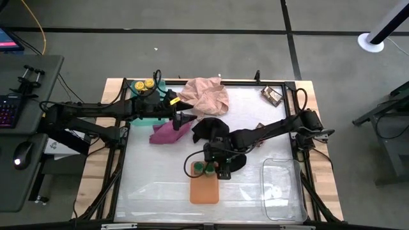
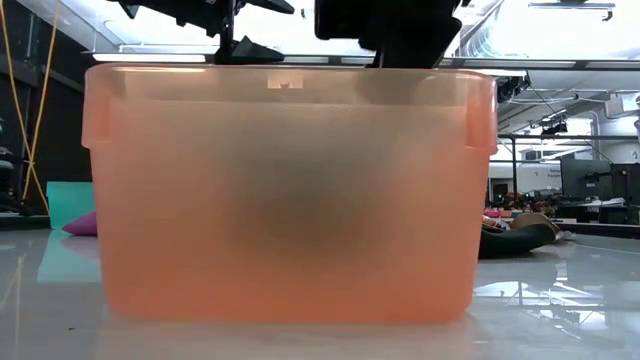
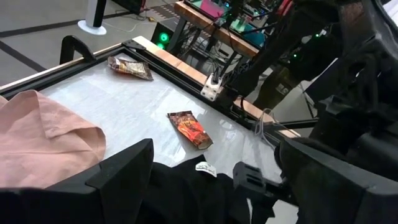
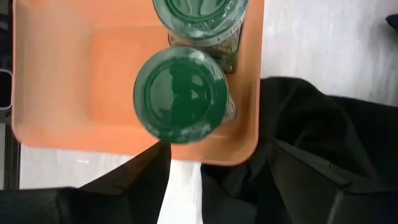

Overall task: Sort spices by type
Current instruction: Put the green seasoning bottle into the orange bin

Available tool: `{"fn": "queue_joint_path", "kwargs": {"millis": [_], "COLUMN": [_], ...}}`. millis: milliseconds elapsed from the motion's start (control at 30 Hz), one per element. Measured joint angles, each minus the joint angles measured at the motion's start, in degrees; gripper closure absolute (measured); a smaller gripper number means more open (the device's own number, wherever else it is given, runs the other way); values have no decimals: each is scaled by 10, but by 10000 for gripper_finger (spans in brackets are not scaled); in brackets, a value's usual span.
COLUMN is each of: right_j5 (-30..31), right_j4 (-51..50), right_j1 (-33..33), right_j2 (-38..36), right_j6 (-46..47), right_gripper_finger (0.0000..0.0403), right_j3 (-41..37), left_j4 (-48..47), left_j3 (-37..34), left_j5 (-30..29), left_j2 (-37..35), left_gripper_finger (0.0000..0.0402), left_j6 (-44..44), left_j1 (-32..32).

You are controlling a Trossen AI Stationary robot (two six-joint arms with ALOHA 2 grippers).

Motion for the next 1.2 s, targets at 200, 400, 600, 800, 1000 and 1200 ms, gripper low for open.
{"fn": "queue_joint_path", "kwargs": {"millis": [200,400,600,800,1000,1200], "right_j5": [6,6,7,-1,13,116], "right_j4": [-75,-133,-134,-83,65,154], "right_j1": [-7,-6,18,50,88,130], "right_j2": [-10,-37,-63,-66,-66,-65], "right_j6": [-28,-35,-4,84,244,395], "right_gripper_finger": [137,160,263,391,400,401], "right_j3": [38,41,5,-24,-40,-60], "left_j4": [5,-22,-76,-99,-167,-65], "left_j3": [0,0,0,0,-20,-119], "left_j5": [0,23,89,61,-53,-103], "left_j2": [0,-1,-1,-1,-1,5], "left_gripper_finger": [67,67,87,238,384,399], "left_j6": [0,0,1,29,15,-129], "left_j1": [4,5,-28,-130,-220,-302]}}
